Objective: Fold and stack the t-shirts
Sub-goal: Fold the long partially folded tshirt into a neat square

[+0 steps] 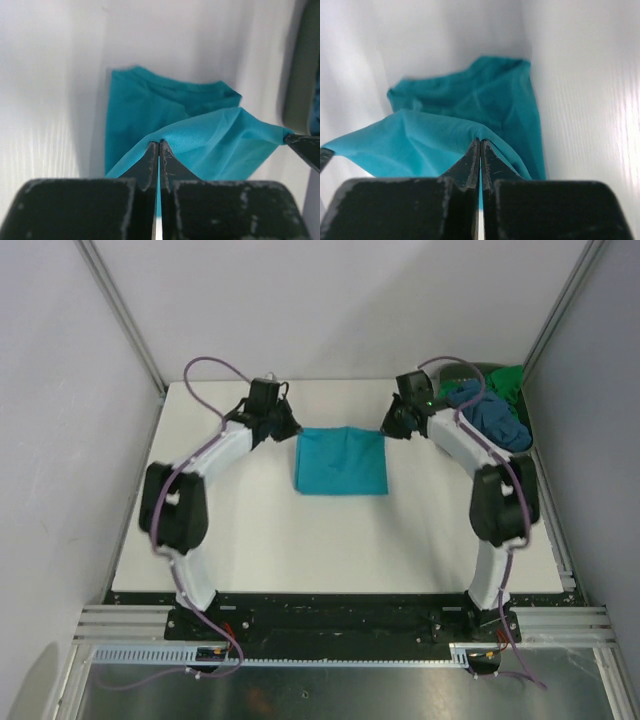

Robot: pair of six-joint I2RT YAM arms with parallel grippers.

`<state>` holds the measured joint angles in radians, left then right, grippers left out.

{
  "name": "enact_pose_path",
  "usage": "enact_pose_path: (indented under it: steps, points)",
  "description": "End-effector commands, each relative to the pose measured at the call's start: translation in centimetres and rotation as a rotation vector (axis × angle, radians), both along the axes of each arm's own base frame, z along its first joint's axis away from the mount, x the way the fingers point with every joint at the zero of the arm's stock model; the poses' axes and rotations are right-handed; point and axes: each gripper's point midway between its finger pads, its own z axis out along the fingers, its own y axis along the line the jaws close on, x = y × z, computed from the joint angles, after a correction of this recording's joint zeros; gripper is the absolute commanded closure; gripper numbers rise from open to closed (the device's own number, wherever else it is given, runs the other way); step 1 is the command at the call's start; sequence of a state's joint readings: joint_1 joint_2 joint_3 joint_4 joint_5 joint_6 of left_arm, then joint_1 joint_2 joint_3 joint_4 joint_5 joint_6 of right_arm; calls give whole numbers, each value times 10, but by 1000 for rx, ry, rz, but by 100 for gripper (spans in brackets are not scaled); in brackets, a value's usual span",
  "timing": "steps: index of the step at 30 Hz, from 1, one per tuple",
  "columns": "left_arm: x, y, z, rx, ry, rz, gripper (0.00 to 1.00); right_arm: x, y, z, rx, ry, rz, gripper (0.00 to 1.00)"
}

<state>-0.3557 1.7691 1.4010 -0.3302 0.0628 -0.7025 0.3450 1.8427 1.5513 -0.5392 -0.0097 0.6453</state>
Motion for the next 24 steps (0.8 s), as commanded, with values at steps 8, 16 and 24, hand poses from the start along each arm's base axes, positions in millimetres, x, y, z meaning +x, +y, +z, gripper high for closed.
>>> enact_pose_path:
  steps: [8, 16, 24]
  points:
    - [122, -32, -64, -74, -24, -133, 100, 129, -4, -76, 42, -13, -26, 100]
    - [103, -32, -107, -84, 97, -77, 100, 109, -10, -118, 17, 89, -40, 100]
    - [18, -20, -118, -13, 199, -26, 100, 14, -8, -139, 23, 182, -32, 100]
